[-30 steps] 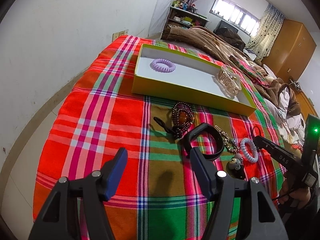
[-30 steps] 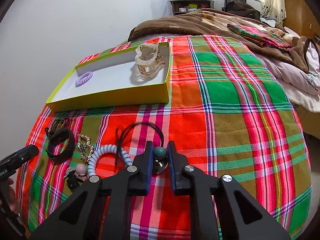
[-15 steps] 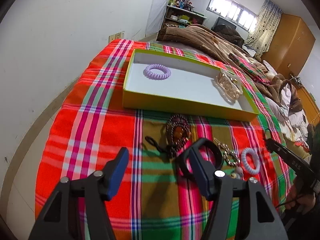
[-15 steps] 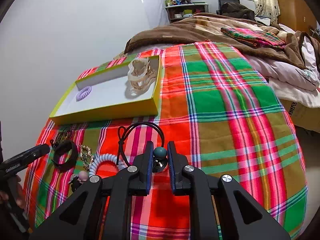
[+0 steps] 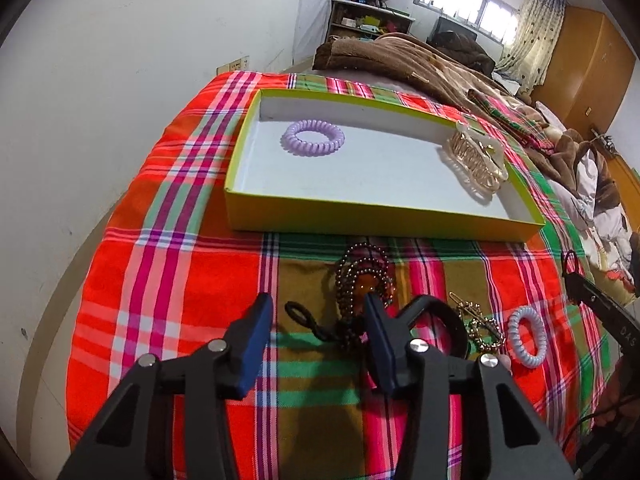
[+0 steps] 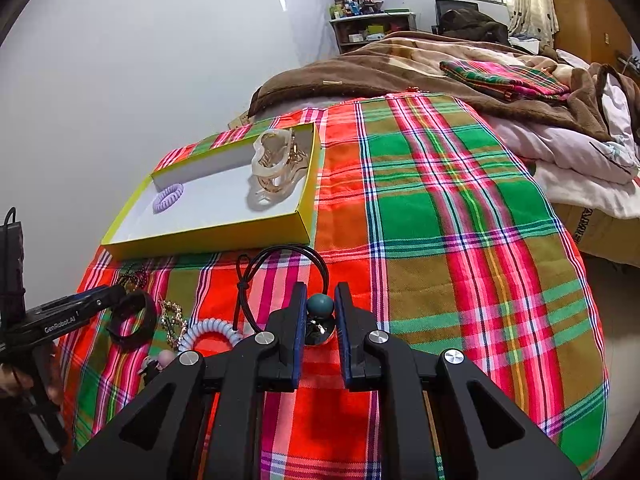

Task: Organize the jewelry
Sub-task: 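Close left tool on the dark beaded bracelet, then lift the beaded bracelet with left tool while right tool lifts the black hair tie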

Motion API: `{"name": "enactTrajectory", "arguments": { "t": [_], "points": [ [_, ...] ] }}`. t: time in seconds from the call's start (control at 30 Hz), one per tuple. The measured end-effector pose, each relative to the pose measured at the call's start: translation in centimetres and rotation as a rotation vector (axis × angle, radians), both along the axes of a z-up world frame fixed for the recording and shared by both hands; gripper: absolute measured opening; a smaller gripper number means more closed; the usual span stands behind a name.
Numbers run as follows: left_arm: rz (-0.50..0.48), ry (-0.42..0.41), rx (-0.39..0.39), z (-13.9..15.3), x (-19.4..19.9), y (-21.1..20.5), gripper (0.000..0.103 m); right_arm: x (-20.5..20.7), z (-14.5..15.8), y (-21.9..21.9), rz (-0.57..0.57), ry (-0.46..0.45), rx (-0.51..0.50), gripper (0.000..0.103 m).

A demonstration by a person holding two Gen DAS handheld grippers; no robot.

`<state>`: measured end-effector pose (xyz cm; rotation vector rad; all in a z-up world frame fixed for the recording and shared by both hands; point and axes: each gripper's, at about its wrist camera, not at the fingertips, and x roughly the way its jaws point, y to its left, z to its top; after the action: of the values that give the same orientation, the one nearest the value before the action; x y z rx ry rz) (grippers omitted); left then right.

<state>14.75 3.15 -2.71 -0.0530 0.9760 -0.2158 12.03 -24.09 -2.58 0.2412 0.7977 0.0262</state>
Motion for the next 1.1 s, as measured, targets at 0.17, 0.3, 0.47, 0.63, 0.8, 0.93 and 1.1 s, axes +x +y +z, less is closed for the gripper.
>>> {"name": "enactTrajectory", "arguments": {
  "t": [0.17, 0.3, 0.47, 0.63, 0.8, 0.93, 1.1],
  "points": [
    [-0.022, 0.004, 0.038, -0.1, 0.2, -0.8, 0.039, 0.3, 0.0, 0.0, 0.001, -0.003, 0.000, 0.014],
    [-0.043, -0.008, 0.084, 0.0, 0.1, -1.6, 0.030, 0.4, -0.1, 0.0, 0.001, -0.002, 0.001, 0.014],
    [-0.059, -0.008, 0.077, 0.1, 0.0, -1.9, 0.018, 0.5, -0.2, 0.0, 0.000, 0.002, 0.002, 0.014],
    [-0.060, -0.007, 0.068, 0.1, -0.2, -2.0, 0.015, 0.5, -0.3, -0.1, -0.002, 0.002, 0.002, 0.014],
    [-0.055, -0.017, 0.048, 0.4, -0.3, -1.8, 0.009, 0.5, -0.2, -0.1, -0.005, -0.001, 0.003, 0.014],
    [-0.046, -0.024, 0.042, 0.7, -0.3, -1.5, 0.009, 0.3, 0.0, 0.0, -0.001, -0.008, 0.000, 0.014],
    [-0.033, -0.038, 0.025, 1.3, -0.5, -1.0, 0.008, 0.1, 0.5, 0.1, -0.001, -0.016, 0.001, 0.014]
  ]
}}
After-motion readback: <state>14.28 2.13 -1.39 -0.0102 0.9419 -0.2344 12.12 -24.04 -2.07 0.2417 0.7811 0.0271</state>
